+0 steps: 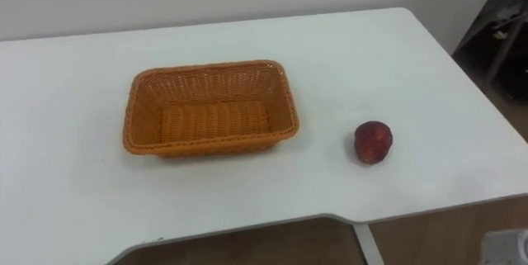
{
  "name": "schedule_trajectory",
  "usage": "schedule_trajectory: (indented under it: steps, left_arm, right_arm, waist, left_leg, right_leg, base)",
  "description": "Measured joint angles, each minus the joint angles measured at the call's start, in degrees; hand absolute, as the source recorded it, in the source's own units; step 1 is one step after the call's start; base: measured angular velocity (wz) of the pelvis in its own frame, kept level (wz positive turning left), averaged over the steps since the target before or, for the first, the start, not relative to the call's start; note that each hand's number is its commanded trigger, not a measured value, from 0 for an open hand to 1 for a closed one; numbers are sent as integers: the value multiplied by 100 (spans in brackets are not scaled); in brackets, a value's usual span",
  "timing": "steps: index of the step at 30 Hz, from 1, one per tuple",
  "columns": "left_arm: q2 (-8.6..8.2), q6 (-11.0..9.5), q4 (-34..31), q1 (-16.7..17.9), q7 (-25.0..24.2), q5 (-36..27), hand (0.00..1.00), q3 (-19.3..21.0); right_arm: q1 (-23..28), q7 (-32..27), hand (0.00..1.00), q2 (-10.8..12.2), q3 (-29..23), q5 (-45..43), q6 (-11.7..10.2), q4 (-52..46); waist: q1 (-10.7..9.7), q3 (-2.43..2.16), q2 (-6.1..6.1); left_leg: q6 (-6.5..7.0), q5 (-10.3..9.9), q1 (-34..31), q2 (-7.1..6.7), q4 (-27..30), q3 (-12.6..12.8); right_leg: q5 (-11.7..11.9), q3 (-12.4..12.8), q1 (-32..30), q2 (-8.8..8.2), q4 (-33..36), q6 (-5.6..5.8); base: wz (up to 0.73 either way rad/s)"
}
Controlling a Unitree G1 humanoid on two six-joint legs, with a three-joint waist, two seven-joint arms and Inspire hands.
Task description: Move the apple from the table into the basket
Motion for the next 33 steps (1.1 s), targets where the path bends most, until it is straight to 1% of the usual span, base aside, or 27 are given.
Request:
schedule_trajectory:
  steps: [2,3,5,6,8,10,12,15,18,20,22,25,28,31,33]
  left_arm:
    - [8,1,0,17,-7,-4,0,-99]
    - [8,1,0,11,-10,-7,0,-121]
    - [16,-2,13,-41,-20,-24,0,-163]
    - [25,-2,26,-63,-21,-27,0,-209]
    - [35,-9,128,-183,-56,-9,0,-355]
    - [37,-27,150,-231,-72,-6,0,-441]
    - [33,-89,150,-237,-90,-4,0,-551]
    - [31,-92,140,-233,-136,-6,0,-715]
    - [31,-88,145,-227,-135,-6,0,-737]
    - [32,-79,137,-210,-151,-5,0,-743]
    - [30,-77,130,-209,-187,-5,0,-745]
    - [29,-77,131,-204,-221,-4,0,-743]
    - [40,-76,130,-133,-296,-5,0,-739]
    - [51,-75,128,-113,-358,-6,0,-739]
    - [96,-75,128,-113,-404,-5,0,-740]
  right_arm:
    - [-20,-25,0,-25,151,-262,0,-347]
    - [-24,-22,0,-34,222,-422,0,-403]
    - [-23,64,0,-42,510,-1093,-5,-580]
    - [-23,100,0,-43,590,-1241,0,-631]
    - [-30,249,0,-75,939,-1822,-8,-834]
    - [-30,472,0,-106,1164,-2033,-18,-904]
    - [-30,716,0,-110,1322,-2100,-47,-933]
    - [-30,1214,0,-111,1661,-2097,-48,-928]
    - [-41,1546,0,-109,1840,-2047,-47,-875]
    - [-40,1828,0,-110,1950,-2047,-38,-696]
    - [-39,1997,0,-110,2026,-2047,20,-582]
    - [-41,2282,0,-110,2093,-2050,18,-368]
    - [-36,2458,0,-114,2246,-2089,44,-202]
    - [-36,2600,0,-113,2326,-2213,107,-202]
    - [-35,2659,0,-113,2400,-2237,135,-201]
  waist:
    - [93,5,-10]
    - [100,9,-17]
    - [142,16,-38]
    - [149,19,-52]
    - [186,12,-31]
    - [226,11,-45]
    - [288,13,-58]
    - [305,15,-46]
    - [323,24,-29]
    - [387,34,6]
    - [434,49,40]
    - [472,25,92]
    - [470,12,97]
    - [468,1,67]
    - [468,-11,6]
  left_leg:
    - [0,0,-2,0,-11,9]
    - [0,0,-2,0,-11,10]
    - [0,0,1,4,-8,9]
    - [0,0,0,5,-9,9]
    - [0,0,1,6,-9,5]
    - [0,0,28,9,-10,-16]
    - [0,0,66,14,-20,-26]
    - [0,0,123,18,-60,-45]
    - [0,0,124,19,-56,-61]
    - [0,0,122,18,-17,-66]
    - [0,0,115,17,2,-66]
    - [0,0,88,16,6,-67]
    - [0,0,74,13,2,-70]
    - [0,1,64,8,6,-70]
    - [-1,2,65,12,6,-70]
  right_leg:
    - [0,8,9,-1,5,0]
    - [0,7,14,-1,6,0]
    - [0,10,16,2,3,-1]
    - [0,6,14,1,1,-1]
    - [2,-10,16,-3,-4,-2]
    - [3,-7,26,1,-6,-4]
    - [12,-7,47,4,-11,-12]
    - [14,-80,141,-1,-25,-12]
    - [20,-114,159,-5,-27,-16]
    - [22,-134,180,-14,-25,-16]
    - [22,-143,190,-22,-18,-16]
    - [22,-154,127,-27,-7,-16]
    - [21,-153,139,-28,-10,-17]
    - [22,-151,139,-31,-10,-16]
    - [22,-152,140,-26,-14,-16]
  base:
    - [-2]
    - [0]
    - [0]
    - [0]
    - [0]
    - [-2]
    - [-2]
    - [8]
    - [6]
    - [4]
    - [0]
    - [0]
    - [0]
    - [0]
    - [0]
